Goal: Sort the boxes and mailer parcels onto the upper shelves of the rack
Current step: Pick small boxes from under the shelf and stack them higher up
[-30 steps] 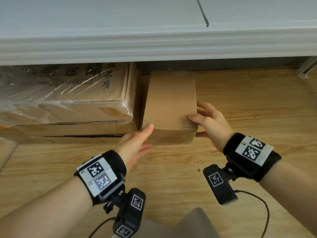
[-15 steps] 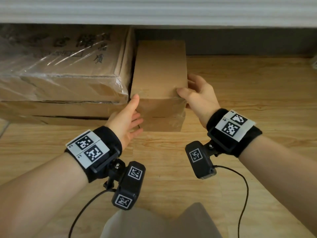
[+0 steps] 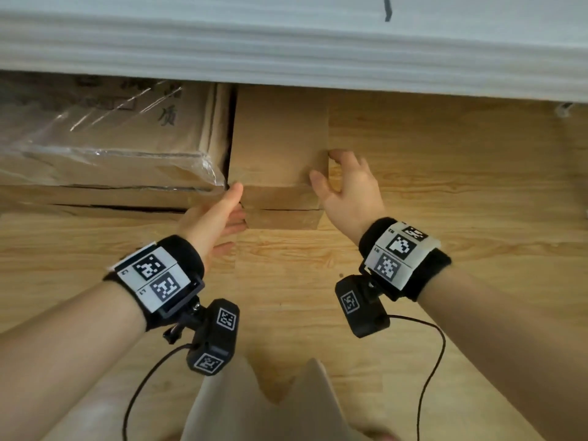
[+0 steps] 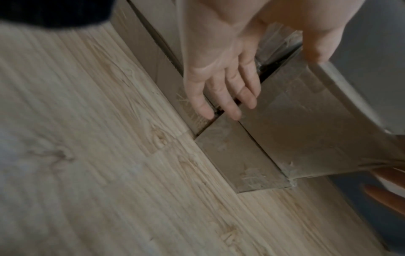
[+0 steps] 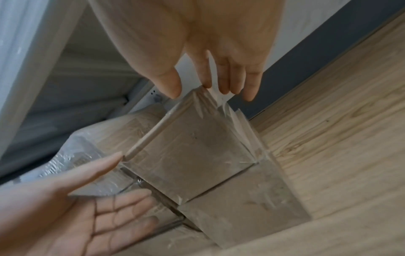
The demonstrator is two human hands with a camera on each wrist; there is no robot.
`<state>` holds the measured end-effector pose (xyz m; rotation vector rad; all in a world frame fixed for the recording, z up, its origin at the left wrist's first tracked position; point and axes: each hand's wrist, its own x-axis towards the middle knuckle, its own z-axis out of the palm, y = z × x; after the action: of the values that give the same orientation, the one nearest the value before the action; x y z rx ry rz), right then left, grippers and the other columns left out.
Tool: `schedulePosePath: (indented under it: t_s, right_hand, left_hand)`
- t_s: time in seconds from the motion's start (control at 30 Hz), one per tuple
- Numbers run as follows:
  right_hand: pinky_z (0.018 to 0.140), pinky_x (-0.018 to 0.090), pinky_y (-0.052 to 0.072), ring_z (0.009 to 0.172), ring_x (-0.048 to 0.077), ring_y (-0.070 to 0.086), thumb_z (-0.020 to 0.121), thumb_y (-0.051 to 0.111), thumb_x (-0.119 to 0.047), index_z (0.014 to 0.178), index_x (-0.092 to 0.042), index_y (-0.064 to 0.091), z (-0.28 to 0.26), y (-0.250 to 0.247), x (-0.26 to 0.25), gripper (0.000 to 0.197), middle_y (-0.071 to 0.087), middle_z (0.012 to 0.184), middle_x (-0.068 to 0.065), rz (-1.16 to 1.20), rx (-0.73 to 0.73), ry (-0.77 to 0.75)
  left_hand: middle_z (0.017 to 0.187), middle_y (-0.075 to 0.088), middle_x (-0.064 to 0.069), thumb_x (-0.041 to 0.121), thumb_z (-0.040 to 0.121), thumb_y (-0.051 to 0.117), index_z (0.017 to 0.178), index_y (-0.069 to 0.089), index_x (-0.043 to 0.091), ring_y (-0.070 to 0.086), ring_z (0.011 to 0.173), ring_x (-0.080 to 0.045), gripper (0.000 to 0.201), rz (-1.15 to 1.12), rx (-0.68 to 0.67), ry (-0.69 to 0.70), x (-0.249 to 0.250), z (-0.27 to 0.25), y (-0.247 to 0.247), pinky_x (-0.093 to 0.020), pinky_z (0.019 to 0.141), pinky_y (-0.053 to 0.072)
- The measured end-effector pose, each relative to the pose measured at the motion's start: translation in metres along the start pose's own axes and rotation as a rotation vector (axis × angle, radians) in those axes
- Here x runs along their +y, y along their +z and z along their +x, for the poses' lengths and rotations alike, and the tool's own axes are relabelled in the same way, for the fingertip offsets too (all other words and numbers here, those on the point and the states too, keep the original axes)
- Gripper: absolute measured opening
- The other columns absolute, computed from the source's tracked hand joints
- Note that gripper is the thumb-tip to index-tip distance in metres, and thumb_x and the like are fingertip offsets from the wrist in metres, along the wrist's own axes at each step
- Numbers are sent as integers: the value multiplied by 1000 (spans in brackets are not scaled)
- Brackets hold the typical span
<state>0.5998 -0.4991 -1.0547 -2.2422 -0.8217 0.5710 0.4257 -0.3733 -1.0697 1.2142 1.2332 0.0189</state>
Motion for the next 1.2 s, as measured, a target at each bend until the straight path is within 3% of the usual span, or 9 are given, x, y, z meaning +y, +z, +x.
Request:
schedulePosePath:
  t_s: [0.1,0.23,0.4,0.57,0.8,0.9,0.97,1.07,1.2]
  right_hand:
    - [104,38,36,130,30,39,95,53,-35,142,-13,37,-16,-18,-8,54,40,139,12,-167,-146,23]
    - [106,44,38,130,33,39,96,52,-32,145,-12,31,-49,-52,-34,56,37,144,13,-398,-369,26]
    - [108,44,36,133,29,36,96,51,-31,146,-14,30,-98,-119,-101,57,37,145,9,-565,-484,-146]
    - [107,41,38,130,28,41,97,49,-32,146,-15,29,-154,-217,-212,55,38,145,9,-700,-537,-379]
    - [108,40,37,133,27,38,97,48,-30,146,-15,32,-215,-379,-406,53,35,149,8,-753,-470,-605]
    - [112,40,31,139,26,30,97,49,-27,149,-16,27,-231,-440,-483,58,29,153,8,-783,-405,-669]
    - [114,39,28,140,25,28,97,49,-29,150,-17,27,-237,-476,-529,58,27,155,7,-804,-339,-705]
    - [112,38,30,139,26,32,97,50,-29,149,-16,31,-248,-526,-594,56,30,153,7,-820,-194,-769]
    - [110,36,31,138,25,35,96,52,-29,146,-18,35,-262,-582,-662,54,33,152,5,-821,-1,-798]
  left_hand:
    - [112,67,7,57,82,61,117,59,26,65,99,-7,47,58,-3,-7,9,-25,-2,-29,80,50]
    - [107,63,11,35,87,66,119,60,22,59,98,-7,35,479,-40,151,31,-76,-14,-25,82,46]
    - [121,59,4,27,91,62,128,54,19,56,101,-8,39,822,-143,306,88,-164,-37,-20,86,41]
    - [130,55,2,26,93,57,129,54,19,55,109,-8,37,980,-241,428,179,-282,-72,-17,88,38]
    - [127,50,7,26,93,57,127,56,22,52,111,-9,34,1032,-235,659,349,-460,-132,-24,97,40]
    - [119,47,15,27,93,58,125,55,26,51,105,0,32,1032,-202,780,419,-523,-160,-12,87,37]
    - [117,46,18,27,93,58,124,55,27,50,103,3,31,1031,-168,873,466,-560,-178,-6,82,34]
    - [113,49,15,23,93,59,120,59,23,51,101,0,28,1033,-92,1038,532,-610,-201,-15,88,39]
    - [109,52,14,18,90,61,117,62,21,54,101,-5,27,1014,-3,1211,605,-662,-225,-10,86,35]
